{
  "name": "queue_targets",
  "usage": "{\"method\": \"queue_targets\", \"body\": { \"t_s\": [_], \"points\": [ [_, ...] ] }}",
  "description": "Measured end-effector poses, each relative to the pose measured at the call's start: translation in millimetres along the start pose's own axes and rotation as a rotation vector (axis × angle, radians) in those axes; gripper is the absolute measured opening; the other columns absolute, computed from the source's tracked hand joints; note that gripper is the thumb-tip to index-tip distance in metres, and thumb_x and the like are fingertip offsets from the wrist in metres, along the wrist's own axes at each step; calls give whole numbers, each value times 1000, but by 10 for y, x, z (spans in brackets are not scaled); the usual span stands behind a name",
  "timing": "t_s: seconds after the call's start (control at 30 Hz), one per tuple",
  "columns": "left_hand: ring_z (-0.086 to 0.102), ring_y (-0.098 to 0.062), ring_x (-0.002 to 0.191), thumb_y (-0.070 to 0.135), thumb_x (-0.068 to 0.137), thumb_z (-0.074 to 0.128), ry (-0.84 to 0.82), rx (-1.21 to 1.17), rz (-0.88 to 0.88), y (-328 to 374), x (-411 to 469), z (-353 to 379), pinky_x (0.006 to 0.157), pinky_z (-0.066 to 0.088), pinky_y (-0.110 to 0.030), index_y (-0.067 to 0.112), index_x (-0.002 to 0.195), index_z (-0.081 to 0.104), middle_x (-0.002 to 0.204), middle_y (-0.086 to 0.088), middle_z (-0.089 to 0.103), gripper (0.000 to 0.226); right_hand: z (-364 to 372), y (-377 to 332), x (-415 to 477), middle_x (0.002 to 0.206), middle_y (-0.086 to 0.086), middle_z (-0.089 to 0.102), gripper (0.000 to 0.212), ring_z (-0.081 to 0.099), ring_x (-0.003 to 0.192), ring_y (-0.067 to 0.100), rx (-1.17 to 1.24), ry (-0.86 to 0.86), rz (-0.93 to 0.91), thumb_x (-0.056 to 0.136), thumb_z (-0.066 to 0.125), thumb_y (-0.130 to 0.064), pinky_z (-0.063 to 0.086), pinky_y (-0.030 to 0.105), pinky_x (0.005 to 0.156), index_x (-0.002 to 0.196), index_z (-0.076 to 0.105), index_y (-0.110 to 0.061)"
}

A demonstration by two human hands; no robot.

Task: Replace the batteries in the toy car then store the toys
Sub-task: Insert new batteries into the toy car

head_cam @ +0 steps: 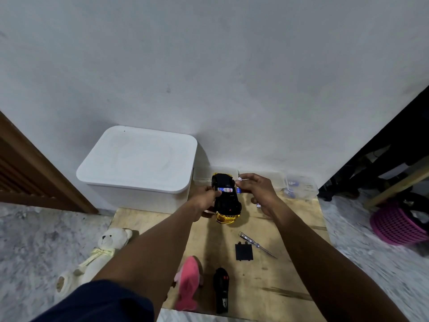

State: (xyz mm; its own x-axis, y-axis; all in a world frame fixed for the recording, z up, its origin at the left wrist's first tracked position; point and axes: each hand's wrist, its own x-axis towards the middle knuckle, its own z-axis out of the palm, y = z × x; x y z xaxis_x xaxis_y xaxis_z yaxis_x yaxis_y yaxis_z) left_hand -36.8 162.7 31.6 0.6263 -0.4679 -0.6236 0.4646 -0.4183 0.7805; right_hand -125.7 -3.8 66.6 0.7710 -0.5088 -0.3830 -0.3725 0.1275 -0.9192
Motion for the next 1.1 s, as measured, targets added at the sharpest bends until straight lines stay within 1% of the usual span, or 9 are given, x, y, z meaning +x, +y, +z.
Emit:
{"method": "queue_targets", "body": {
  "t_s": [0.1, 0.17, 0.23, 0.37, 0.53, 0.63, 0.8, 0.93, 1.1],
  "points": [
    [70, -32, 95, 30, 98, 54, -13, -18, 2, 13, 1, 13, 80, 58, -43, 17, 126, 56, 120, -10, 66, 31, 74, -52, -7, 82, 7, 73, 23, 68, 66, 10, -30, -25, -126, 79, 81, -7, 35, 17, 44, 99, 70, -6],
    [70, -34, 99, 32, 97, 56, -19, -20, 12, 20, -3, 22, 80, 59, -44, 17, 126, 57, 121, -10, 66, 32, 108, -53, 13, 83, 10, 72, 22, 69, 72, 12, -86, -46, -199, 77, 82, -4, 48, 16, 59, 96, 71, -6],
    [70, -33, 96, 32, 97, 56, -29, -36, 20, 34, -16, 28, 76, 58, -41, 16, 125, 57, 121, -11, 66, 32, 128, -42, 31, 85, 10, 73, 22, 69, 76, 12, -173, -60, -245, 75, 84, -4, 52, 17, 67, 92, 72, -8],
    [67, -28, 86, 33, 98, 53, -60, -62, 28, 64, -38, 29, 63, 55, -33, 14, 125, 59, 121, -13, 66, 34, 151, -42, 35, 83, 5, 70, 20, 67, 69, 7, -287, -53, -325, 72, 84, -1, 51, 14, 63, 89, 73, -5],
    [65, -31, 93, 35, 96, 54, -86, -86, 29, 37, 3, -4, 75, 55, -40, 15, 124, 59, 121, -14, 64, 35, 150, -18, 53, 83, 1, 74, 27, 71, 72, 10, -416, -128, -376, 71, 84, 1, 56, 22, 73, 87, 75, -18],
    [64, -32, 94, 34, 95, 54, -88, -111, 26, 16, 10, -15, 86, 55, -46, 16, 125, 59, 122, -13, 65, 35, 162, -32, 49, 81, -1, 76, 28, 71, 74, 7, -492, -145, -422, 72, 83, 2, 54, 17, 74, 89, 77, -20],
    [64, -29, 87, 29, 102, 46, -130, -147, 30, 24, -18, -24, 73, 56, -37, 15, 124, 62, 114, -11, 64, 31, 149, -39, 35, 84, -3, 77, 24, 72, 80, 7, -576, -156, -449, 73, 83, -1, 55, 20, 78, 91, 79, -16],
    [66, -29, 89, 28, 103, 46, -131, -101, 36, -15, 6, -15, 67, 55, -35, 12, 129, 56, 125, -14, 63, 32, 147, 1, 24, 87, -4, 76, 23, 70, 84, 9, -625, -143, -430, 76, 82, -4, 55, 27, 81, 94, 79, -17],
    [66, -32, 99, 31, 104, 45, -119, -89, 40, -27, 17, 21, 77, 57, -38, 12, 130, 56, 126, -12, 62, 34, 147, 12, 37, 90, -9, 72, 22, 67, 91, 12, -667, -130, -435, 78, 82, -8, 55, 34, 85, 96, 79, -20]
  ]
}}
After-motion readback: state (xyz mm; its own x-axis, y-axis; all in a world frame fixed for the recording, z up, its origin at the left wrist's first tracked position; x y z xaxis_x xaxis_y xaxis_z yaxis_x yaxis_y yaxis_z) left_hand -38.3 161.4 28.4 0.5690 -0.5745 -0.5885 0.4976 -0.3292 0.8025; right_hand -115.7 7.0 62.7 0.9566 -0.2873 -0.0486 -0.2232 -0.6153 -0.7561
